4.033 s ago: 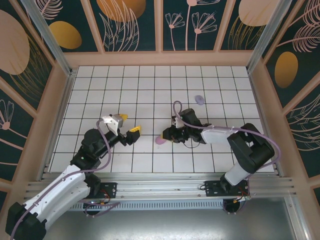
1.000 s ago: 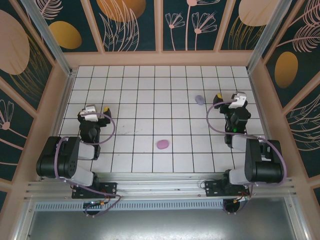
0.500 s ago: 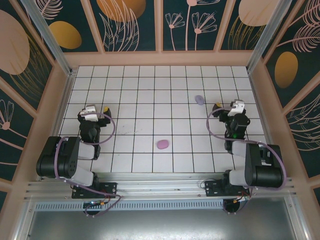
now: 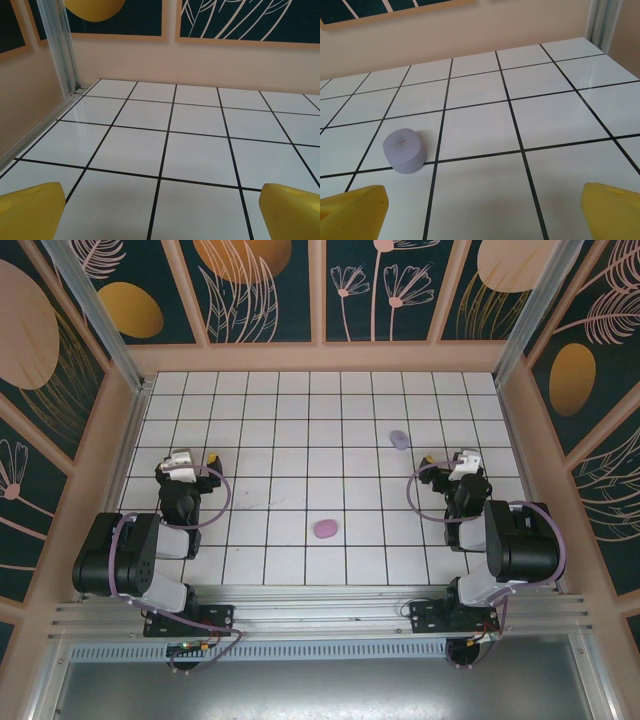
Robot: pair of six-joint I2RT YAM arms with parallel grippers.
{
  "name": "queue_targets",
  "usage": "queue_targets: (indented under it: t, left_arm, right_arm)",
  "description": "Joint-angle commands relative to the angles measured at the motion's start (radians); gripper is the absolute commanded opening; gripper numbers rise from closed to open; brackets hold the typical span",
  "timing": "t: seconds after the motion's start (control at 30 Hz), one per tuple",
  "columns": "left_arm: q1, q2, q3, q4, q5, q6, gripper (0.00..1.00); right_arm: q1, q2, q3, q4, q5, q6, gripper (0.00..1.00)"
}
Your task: Insert the wireless bluetooth earbuds into the charging case
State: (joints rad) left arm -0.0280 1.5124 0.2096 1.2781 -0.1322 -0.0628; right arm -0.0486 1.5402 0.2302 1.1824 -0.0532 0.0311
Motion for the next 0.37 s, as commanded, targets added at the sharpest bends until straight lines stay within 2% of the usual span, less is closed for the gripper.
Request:
queue_targets:
  t: [0.0, 0.33]
  left_arm:
    - [0.004, 0.005, 0.017, 0.010, 0.002, 0.010, 0.99]
    - [0.006, 0.006, 0.019, 0.007, 0.003, 0.009, 0.99]
  right_arm:
    - [0.007, 0.001, 0.008, 0.058, 0.006, -0.016, 0.99]
    - [0.011, 0.003, 0.010, 0.056, 0.010, -0.019, 0.99]
